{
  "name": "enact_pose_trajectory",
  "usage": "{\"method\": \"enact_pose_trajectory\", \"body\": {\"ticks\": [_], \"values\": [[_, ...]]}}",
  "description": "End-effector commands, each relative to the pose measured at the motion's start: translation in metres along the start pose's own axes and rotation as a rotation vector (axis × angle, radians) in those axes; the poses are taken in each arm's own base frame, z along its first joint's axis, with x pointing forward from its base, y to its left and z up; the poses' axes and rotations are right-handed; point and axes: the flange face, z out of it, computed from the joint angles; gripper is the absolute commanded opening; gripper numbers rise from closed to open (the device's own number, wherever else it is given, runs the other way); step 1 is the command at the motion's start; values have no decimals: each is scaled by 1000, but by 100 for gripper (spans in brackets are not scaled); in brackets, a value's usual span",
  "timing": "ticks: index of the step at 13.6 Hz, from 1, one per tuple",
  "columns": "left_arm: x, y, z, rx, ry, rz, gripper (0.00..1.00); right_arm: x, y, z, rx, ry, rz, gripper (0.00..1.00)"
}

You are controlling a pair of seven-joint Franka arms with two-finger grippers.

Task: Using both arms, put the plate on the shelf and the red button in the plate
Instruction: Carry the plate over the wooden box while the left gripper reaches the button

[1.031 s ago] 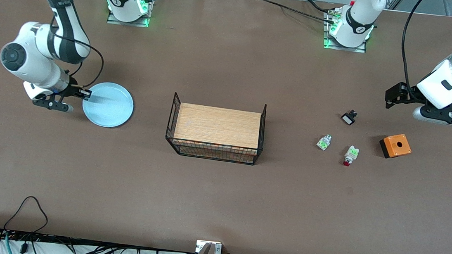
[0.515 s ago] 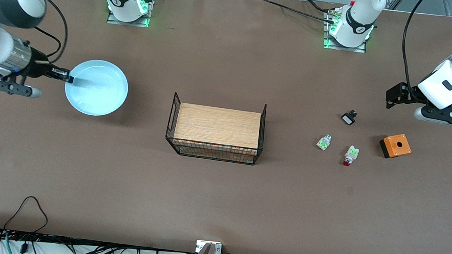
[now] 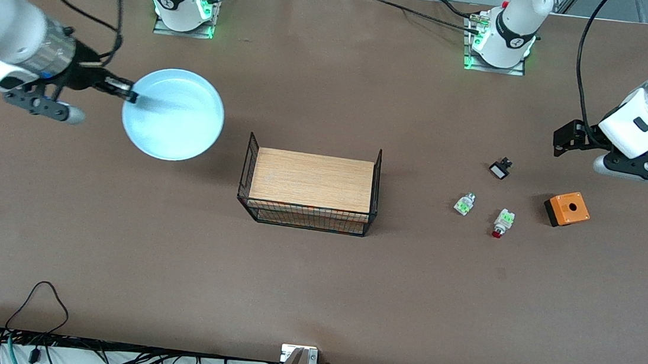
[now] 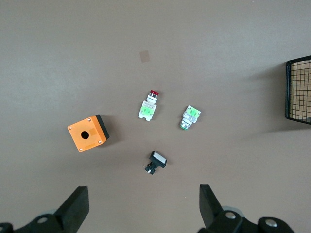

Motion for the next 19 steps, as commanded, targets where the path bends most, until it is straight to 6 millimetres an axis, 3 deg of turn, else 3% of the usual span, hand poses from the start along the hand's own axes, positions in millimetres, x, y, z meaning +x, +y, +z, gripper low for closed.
{"method": "enact_pose_trajectory", "body": {"ticks": [1, 5, 10, 12, 15, 19], "values": [[2, -1, -6, 25, -1, 6, 100, -29, -55, 0, -1, -6, 132, 0], [2, -2, -6, 24, -1, 5, 100, -71, -139, 39, -16, -3, 322, 0], [3, -1, 1, 17, -22, 18, 100, -80, -190, 90, 16, 19, 471, 0], [5, 0, 24, 16, -124, 9, 100, -76, -200, 102, 44, 31, 519, 0], [10, -1, 74, 19, -295, 22, 100, -71, -213, 124, 63, 43, 543, 0], [52, -8, 152, 75, -291, 57, 100, -73, -229, 145, 85, 55, 553, 0]]}}
